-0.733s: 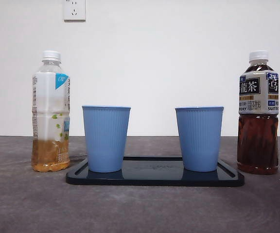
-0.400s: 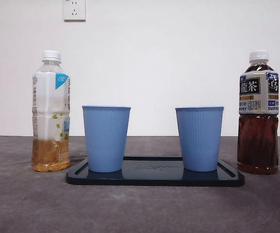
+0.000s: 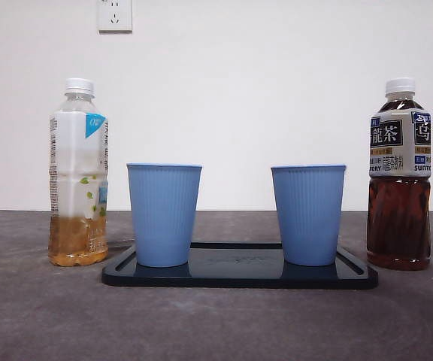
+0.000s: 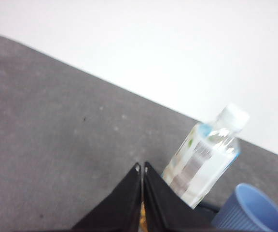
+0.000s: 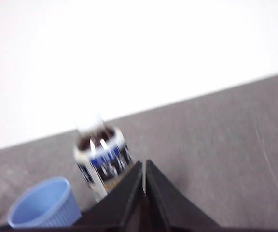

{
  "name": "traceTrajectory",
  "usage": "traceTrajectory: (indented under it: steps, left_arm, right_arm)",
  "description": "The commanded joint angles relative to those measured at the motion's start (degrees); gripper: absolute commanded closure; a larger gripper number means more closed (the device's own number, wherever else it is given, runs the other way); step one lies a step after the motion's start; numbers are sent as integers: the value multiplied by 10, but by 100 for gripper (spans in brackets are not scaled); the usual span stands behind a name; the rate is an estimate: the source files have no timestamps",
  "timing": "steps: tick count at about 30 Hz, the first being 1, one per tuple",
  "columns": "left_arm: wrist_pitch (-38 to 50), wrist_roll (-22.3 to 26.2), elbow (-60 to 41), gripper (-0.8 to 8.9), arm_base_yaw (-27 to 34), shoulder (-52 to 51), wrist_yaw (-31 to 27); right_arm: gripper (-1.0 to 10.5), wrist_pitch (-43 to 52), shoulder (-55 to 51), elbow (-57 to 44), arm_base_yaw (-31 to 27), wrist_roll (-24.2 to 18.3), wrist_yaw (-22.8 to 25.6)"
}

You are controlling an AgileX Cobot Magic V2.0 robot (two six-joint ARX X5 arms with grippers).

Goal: Pour the drink into the cup

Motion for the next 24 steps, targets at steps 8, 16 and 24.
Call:
traceTrajectory:
  steps: [8, 16, 24]
  left_arm:
    - [-128, 92, 165, 804, 1, 113, 69]
    - [-245, 183, 252, 804, 0, 226, 201]
    - [-352, 262, 297, 804, -14, 294, 298]
  right_arm:
    - [941, -125, 78, 150, 1, -42, -35]
    - [941, -297, 185, 261, 1, -137, -156]
    - [941, -437, 262, 319, 1, -205, -244]
